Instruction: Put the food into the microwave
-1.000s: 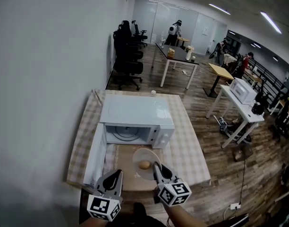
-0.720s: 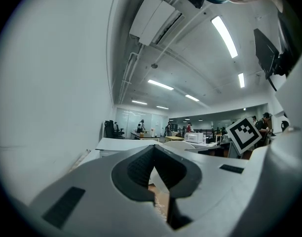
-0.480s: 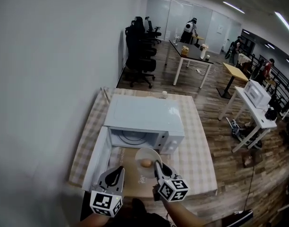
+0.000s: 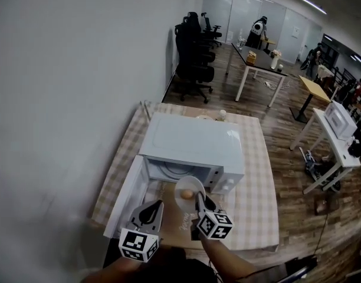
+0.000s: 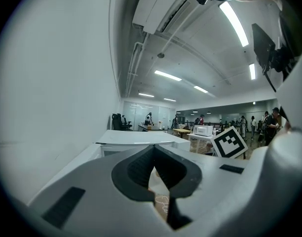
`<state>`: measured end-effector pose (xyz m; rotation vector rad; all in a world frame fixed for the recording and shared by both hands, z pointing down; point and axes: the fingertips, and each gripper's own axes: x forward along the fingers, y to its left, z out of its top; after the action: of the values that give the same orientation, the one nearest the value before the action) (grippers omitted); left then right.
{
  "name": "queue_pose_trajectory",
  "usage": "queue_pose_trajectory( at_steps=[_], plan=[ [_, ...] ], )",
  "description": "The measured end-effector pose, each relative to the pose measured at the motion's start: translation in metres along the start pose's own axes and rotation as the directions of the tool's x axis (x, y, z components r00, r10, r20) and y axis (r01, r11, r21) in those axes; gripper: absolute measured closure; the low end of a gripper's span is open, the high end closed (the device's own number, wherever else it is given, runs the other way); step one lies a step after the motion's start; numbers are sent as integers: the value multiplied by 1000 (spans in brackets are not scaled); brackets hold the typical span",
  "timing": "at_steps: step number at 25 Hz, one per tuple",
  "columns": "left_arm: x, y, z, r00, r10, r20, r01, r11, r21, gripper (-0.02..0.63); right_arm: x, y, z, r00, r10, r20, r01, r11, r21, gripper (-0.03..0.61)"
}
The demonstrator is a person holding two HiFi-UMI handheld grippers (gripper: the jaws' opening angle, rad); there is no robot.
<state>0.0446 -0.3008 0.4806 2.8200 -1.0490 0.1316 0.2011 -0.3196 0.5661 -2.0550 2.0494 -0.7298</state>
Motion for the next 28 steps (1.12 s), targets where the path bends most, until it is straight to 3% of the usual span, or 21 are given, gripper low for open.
queue_pose_trajectory(
  at_steps=[7,11,16,23,28],
  plan=[
    [5,5,-12,999,18,-46,-18,1000,11,606,41,-15,-18,999,-27,-25,28,997,66,552],
    [8,19,-13,995,62,-74,-61,998,20,606,67,-18,-28,998,-42,-55,51,986,159,552],
    [10,13,-13,996,43,-73,-42,999,19,606,94,-23,-37,997,-27,-78,43,975,217,552],
    [20,11,-18,994,9,-110,-6,1000,24,606,122,-46,-47,991,-98,-96,122,946,301,552],
    [26,17,-19,993,23,-120,-18,999,38,606,136,-60,-51,987,-135,-83,158,891,426,552]
  ],
)
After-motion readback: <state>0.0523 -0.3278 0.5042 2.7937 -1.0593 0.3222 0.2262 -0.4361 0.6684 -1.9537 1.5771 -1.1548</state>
